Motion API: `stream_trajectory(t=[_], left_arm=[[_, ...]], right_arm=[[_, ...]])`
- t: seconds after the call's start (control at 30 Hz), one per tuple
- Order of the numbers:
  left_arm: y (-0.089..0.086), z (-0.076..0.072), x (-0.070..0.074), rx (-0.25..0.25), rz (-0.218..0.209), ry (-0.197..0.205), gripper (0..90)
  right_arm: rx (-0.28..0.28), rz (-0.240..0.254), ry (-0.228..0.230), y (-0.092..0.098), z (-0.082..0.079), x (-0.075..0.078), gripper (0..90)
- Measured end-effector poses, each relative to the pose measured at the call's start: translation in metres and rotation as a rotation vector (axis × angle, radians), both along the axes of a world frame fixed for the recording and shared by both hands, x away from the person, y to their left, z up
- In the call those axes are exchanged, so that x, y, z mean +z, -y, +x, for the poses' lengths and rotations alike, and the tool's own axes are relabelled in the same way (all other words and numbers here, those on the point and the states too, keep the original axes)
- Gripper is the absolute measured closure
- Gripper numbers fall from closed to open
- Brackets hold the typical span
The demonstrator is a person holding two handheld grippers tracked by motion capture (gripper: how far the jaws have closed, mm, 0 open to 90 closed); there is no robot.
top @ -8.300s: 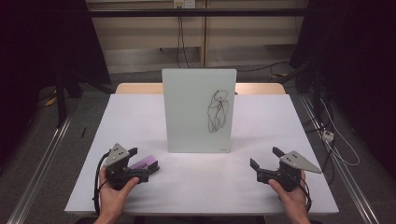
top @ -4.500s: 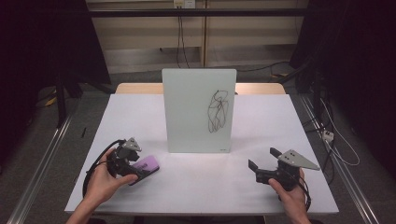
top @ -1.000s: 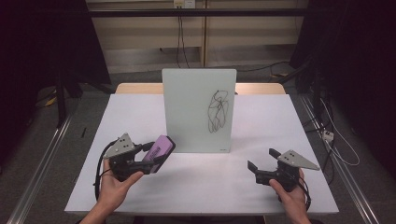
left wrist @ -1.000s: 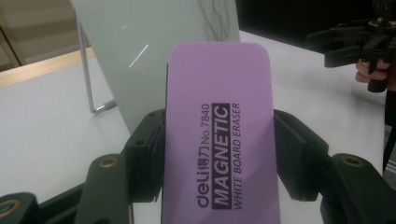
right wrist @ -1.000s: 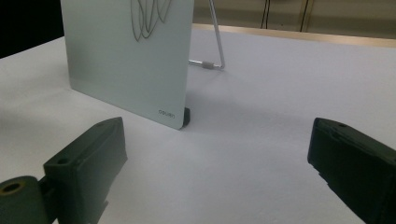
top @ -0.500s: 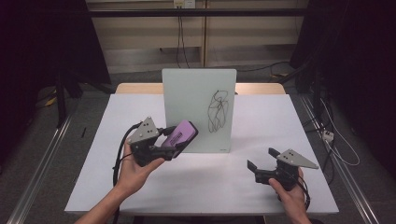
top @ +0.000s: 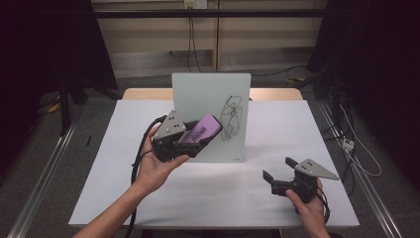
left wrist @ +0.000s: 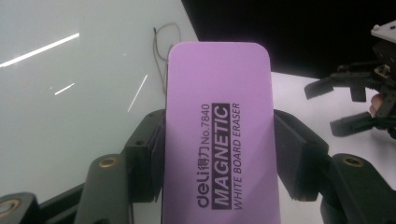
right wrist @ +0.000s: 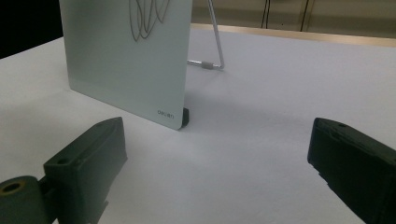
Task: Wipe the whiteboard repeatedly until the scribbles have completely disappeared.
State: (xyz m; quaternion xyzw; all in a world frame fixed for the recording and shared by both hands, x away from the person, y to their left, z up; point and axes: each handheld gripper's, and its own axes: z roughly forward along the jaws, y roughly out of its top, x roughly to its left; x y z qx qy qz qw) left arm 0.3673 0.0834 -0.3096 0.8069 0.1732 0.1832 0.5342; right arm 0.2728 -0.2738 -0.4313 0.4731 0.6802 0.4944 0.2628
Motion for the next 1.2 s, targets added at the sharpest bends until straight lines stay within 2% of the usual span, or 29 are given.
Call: stream_trajectory(t=[0.07, 0.13, 0.23, 0.27, 0.37, 0.53, 0.67, 0.9, 1.07, 1.17, 1.2], left_arm=[[0.005, 0.001, 0.004, -0.005, 0.003, 0.015, 41.2], [0.009, 0.002, 0.008, 0.003, -0.017, 0.016, 41.1], [0.017, 0.003, 0.015, 0.006, -0.019, 0.061, 41.2], [0.02, 0.005, 0.016, 0.0, -0.026, 0.059, 41.2], [0.027, 0.01, 0.019, -0.007, -0.01, 0.071, 41.2], [0.035, 0.019, 0.02, -0.013, -0.012, 0.086, 41.2], [0.042, 0.026, 0.023, 0.007, 0.001, 0.113, 41.2], [0.055, 0.035, 0.028, 0.04, 0.076, 0.21, 41.2], [0.065, 0.036, 0.029, 0.05, 0.135, 0.309, 41.2], [0.07, 0.038, 0.028, 0.077, 0.157, 0.365, 41.2], [0.072, 0.04, 0.026, 0.088, 0.167, 0.371, 41.2]], right_arm=[[0.003, -0.001, 0.0, 0.0, 0.0, 0.0, 4.3], [0.002, 0.0, -0.002, 0.0, 0.0, 0.0, 4.3], [-0.002, -0.006, -0.003, 0.0, 0.0, 0.0, 4.3], [0.0, -0.004, -0.003, 0.0, 0.0, 0.0, 4.4], [-0.002, -0.002, -0.002, 0.001, -0.001, 0.0, 4.3], [-0.003, -0.001, -0.002, 0.001, -0.001, 0.0, 4.3], [-0.005, 0.001, -0.002, 0.002, -0.002, 0.0, 4.3], [-0.008, 0.004, -0.004, 0.002, -0.002, 0.0, 4.2], [-0.008, 0.005, -0.002, 0.003, -0.003, 0.0, 4.1], [-0.008, 0.005, -0.002, 0.004, -0.003, 0.0, 4.1], [-0.008, 0.004, -0.002, 0.004, -0.003, 0.0, 4.1]])
